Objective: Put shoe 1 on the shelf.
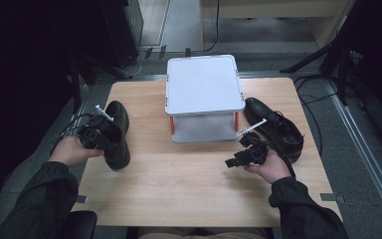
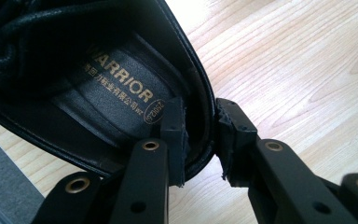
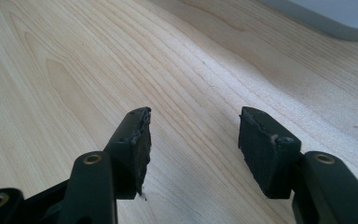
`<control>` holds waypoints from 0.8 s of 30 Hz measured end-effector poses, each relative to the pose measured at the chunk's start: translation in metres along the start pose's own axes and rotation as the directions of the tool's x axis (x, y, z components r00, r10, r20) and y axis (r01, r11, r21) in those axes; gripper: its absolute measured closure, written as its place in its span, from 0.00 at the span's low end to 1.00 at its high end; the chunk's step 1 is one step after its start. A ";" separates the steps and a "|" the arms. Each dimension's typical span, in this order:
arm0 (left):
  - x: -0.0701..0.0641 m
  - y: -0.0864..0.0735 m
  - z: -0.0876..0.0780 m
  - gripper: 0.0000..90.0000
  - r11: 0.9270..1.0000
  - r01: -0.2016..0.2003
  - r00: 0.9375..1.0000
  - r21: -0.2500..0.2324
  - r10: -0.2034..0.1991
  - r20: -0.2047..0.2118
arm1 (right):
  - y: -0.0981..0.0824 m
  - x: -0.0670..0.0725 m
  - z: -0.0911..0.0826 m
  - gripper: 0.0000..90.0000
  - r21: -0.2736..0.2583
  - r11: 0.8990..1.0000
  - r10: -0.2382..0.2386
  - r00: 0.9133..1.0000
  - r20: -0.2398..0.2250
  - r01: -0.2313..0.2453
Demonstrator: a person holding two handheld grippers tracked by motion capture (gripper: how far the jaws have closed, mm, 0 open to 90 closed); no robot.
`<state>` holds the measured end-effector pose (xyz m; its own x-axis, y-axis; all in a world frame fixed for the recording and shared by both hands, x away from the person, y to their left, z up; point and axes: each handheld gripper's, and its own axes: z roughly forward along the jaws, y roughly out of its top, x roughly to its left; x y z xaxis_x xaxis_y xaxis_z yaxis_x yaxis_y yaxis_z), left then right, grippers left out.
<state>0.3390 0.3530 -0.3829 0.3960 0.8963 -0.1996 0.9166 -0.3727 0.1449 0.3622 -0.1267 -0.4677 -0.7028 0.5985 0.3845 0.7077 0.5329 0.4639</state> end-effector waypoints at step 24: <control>0.044 -0.005 -0.042 0.75 0.922 0.364 0.926 -0.135 -0.374 -0.053 | -0.001 -0.001 0.000 0.50 0.006 1.000 -0.002 1.000 -0.002 0.002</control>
<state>0.3494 0.4042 -0.3520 0.0213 0.9821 -0.1872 0.9813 0.0154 0.1921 0.3621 -0.1275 -0.4683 -0.7047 0.5960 0.3849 0.7063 0.5379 0.4601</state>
